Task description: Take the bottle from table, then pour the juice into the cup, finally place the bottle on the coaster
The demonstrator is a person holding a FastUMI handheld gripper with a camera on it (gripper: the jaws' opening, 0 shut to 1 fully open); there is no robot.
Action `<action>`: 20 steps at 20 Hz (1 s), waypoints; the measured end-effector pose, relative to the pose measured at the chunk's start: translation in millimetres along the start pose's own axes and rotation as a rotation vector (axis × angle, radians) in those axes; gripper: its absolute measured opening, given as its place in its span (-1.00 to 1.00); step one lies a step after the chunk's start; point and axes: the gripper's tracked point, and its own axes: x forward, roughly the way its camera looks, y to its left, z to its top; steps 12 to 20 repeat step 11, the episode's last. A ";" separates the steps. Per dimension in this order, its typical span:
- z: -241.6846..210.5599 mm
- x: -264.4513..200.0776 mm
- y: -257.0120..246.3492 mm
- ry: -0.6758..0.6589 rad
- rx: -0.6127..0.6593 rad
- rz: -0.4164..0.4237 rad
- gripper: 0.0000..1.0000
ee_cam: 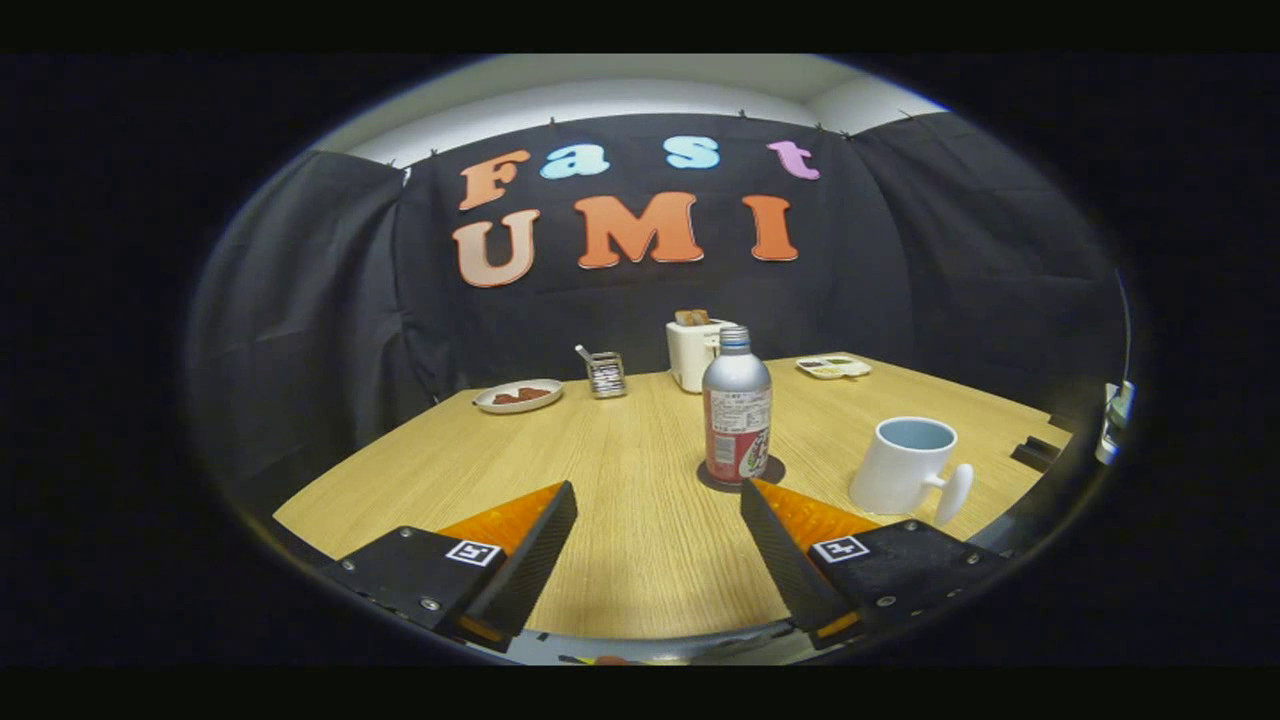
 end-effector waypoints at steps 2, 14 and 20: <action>-6.6 -5.5 2.2 -0.002 -0.029 0.008 0.94; -16.5 -27.8 8.6 -0.010 -0.051 0.040 0.95; -16.5 -27.8 8.6 -0.010 -0.051 0.040 0.95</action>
